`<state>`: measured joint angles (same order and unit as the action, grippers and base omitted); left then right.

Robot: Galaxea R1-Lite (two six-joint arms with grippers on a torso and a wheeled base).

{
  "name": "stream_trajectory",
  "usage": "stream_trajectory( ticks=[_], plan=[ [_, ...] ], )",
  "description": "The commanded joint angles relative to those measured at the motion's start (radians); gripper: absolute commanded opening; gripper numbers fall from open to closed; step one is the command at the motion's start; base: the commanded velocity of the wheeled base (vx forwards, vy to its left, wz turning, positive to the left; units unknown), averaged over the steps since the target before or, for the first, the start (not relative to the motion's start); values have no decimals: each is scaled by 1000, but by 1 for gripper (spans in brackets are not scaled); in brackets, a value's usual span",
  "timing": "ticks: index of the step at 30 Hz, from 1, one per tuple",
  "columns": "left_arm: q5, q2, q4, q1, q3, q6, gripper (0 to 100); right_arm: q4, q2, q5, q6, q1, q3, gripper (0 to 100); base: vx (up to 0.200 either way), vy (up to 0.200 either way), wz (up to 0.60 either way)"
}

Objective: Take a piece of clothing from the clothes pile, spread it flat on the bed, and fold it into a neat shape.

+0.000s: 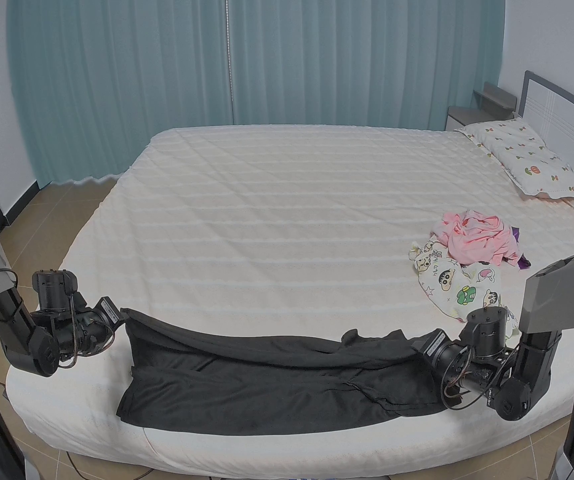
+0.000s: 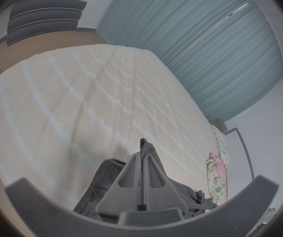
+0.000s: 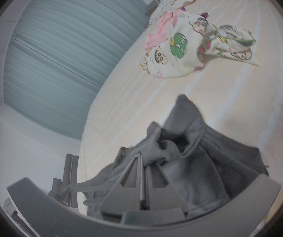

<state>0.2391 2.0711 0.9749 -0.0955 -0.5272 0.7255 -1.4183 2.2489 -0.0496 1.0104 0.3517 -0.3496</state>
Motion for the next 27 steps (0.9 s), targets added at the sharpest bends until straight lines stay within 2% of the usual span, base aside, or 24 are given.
stream_trajectory(
  ticks=[1,15,18,20,27],
  plan=[
    [-9,7,-5,0,-48,0,0,4,-29,7,-1,-33,-63,0,0,0,0],
    [-17,55,7,0,-123,2,0,18,1,16,-10,-74,-262,0,0,0,0],
    [-23,64,8,-1,-137,2,0,18,17,16,-30,-77,-289,0,0,0,0],
    [-54,67,8,-1,-157,3,0,16,40,16,-76,-85,-318,0,0,0,0],
    [-86,70,7,-1,-178,20,0,16,84,17,-102,-86,-394,0,0,0,0]
  ],
)
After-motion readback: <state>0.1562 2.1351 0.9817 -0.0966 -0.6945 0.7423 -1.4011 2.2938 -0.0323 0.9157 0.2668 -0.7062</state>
